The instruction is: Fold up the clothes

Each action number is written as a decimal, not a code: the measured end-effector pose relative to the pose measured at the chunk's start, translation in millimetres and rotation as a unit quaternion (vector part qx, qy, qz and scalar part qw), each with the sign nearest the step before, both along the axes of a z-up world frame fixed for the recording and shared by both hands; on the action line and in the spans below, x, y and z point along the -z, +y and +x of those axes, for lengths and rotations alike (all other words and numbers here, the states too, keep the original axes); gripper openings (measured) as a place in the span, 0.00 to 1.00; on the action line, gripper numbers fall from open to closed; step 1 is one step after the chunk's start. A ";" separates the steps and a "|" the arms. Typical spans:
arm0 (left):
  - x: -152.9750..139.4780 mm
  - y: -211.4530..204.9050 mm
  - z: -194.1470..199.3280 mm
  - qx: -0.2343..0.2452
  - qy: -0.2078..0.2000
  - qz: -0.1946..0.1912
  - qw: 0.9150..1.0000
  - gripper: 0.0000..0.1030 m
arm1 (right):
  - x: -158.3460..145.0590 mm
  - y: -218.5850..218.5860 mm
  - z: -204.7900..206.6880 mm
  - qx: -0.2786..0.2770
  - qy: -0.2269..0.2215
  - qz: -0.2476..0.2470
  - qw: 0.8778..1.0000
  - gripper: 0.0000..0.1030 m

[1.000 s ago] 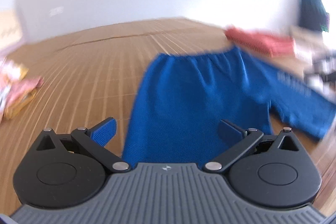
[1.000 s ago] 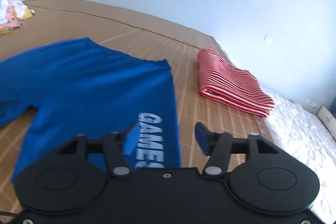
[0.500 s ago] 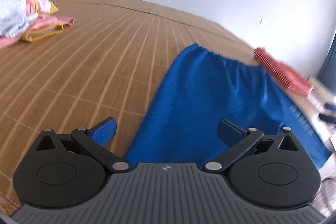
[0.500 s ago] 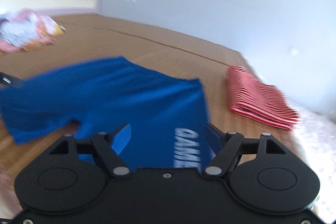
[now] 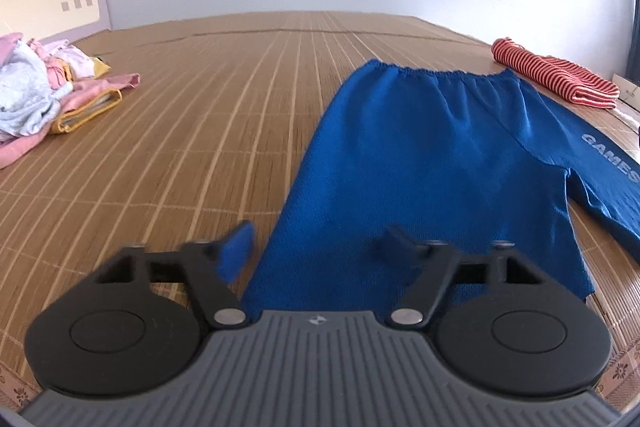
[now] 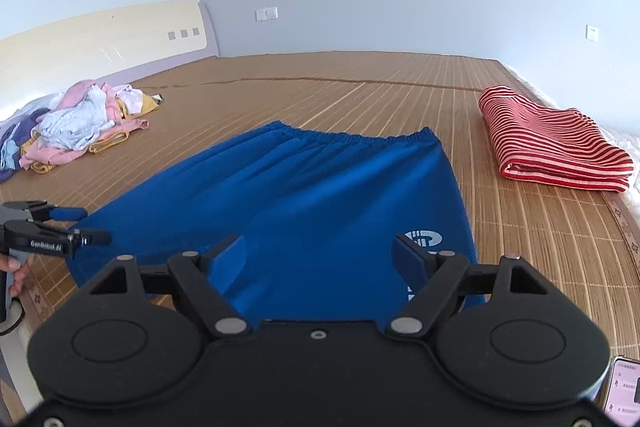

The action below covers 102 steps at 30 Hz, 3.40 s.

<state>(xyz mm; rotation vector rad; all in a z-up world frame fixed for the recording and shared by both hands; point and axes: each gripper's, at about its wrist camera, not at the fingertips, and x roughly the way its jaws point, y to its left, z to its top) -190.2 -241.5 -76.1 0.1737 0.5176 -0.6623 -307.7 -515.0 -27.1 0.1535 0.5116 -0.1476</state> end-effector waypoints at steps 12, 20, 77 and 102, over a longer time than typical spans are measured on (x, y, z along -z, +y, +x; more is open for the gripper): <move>-0.6 0.9 -8.7 -0.003 -0.015 -0.010 1.000 0.07 | 12.3 30.5 10.5 -0.078 -0.013 0.080 0.994 0.79; -5.6 -0.1 -26.9 0.037 -0.044 -0.027 0.998 0.06 | -16.8 76.2 99.6 -0.136 -0.011 0.172 0.976 0.87; -5.7 1.9 -15.6 0.034 -0.017 -0.019 0.999 0.06 | 47.7 126.9 300.9 0.040 0.082 -0.015 0.996 0.36; -89.3 -98.7 -110.4 0.259 -0.024 -0.101 0.960 0.05 | -14.5 -70.3 122.0 0.053 -0.070 0.275 0.957 0.05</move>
